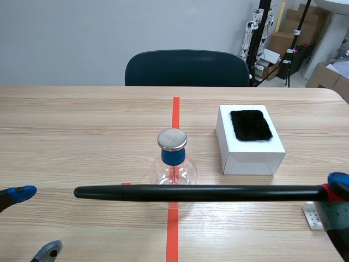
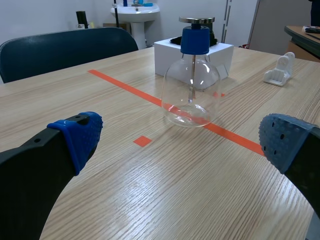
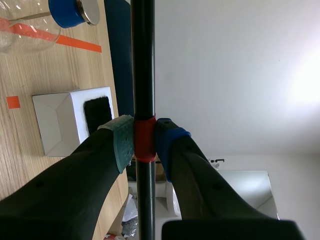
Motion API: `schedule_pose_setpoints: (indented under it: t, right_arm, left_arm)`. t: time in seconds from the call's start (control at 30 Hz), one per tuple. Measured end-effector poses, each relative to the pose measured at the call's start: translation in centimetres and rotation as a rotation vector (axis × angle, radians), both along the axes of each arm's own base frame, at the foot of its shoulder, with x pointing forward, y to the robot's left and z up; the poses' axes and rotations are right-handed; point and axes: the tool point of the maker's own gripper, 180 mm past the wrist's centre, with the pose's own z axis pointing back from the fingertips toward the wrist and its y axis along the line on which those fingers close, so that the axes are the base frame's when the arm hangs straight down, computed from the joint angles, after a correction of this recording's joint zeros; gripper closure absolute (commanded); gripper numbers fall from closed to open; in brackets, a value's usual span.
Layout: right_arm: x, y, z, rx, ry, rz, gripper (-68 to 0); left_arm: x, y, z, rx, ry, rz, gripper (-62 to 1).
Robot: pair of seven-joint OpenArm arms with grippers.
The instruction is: Do the electroscope experiment. pick up the black charging rod
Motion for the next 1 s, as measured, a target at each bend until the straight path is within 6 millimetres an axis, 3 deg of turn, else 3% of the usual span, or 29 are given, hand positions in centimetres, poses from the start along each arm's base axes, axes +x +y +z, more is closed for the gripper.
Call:
schedule_pose_setpoints:
  t: [1.0]
  right_arm:
    - [-0.01,0.00,-0.08,0.000,0.005,0.000,0.1]
  left_arm:
    - [0.00,0.00,0.00,0.000,0.000,0.000,-62.3]
